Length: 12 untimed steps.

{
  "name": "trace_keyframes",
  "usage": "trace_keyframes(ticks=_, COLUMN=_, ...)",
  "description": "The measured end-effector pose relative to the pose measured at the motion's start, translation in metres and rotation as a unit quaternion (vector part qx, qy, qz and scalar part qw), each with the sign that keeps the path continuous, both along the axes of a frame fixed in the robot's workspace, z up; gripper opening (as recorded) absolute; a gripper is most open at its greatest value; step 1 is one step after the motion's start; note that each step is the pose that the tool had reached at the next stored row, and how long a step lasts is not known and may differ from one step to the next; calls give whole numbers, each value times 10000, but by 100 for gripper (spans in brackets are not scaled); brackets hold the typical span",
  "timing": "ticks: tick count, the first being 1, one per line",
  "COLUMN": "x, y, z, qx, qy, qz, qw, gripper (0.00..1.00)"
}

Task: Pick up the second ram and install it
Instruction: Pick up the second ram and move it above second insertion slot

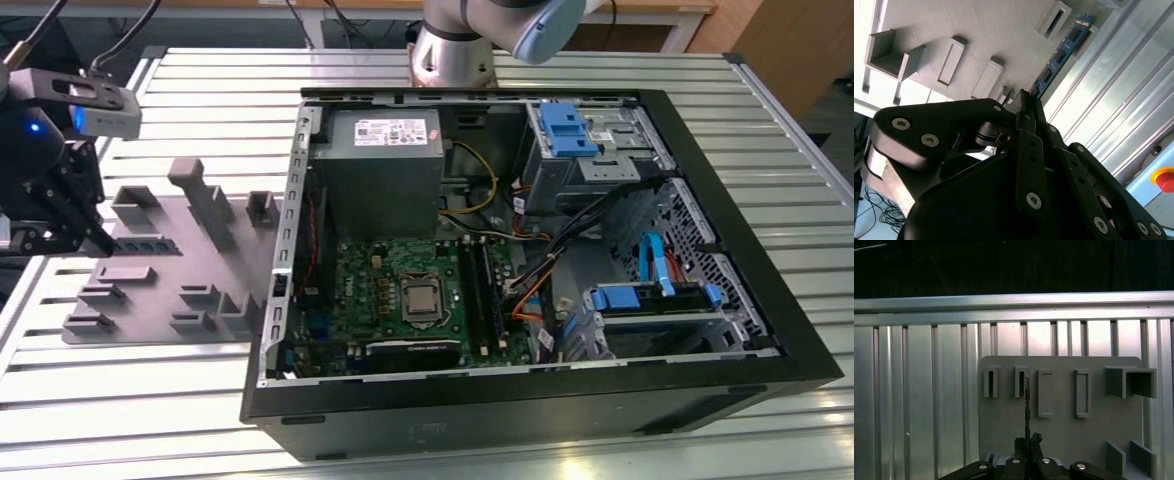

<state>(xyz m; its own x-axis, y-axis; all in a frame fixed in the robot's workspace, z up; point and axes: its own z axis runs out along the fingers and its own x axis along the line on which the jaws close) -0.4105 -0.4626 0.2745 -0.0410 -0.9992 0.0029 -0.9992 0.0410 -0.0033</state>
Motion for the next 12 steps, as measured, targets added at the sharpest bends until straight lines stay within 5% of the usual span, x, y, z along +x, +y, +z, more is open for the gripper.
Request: trace_keyframes(ticks=12, x=0, y=0, z=21, qx=0, qy=0, qz=0, qw=10000, gripper=14)
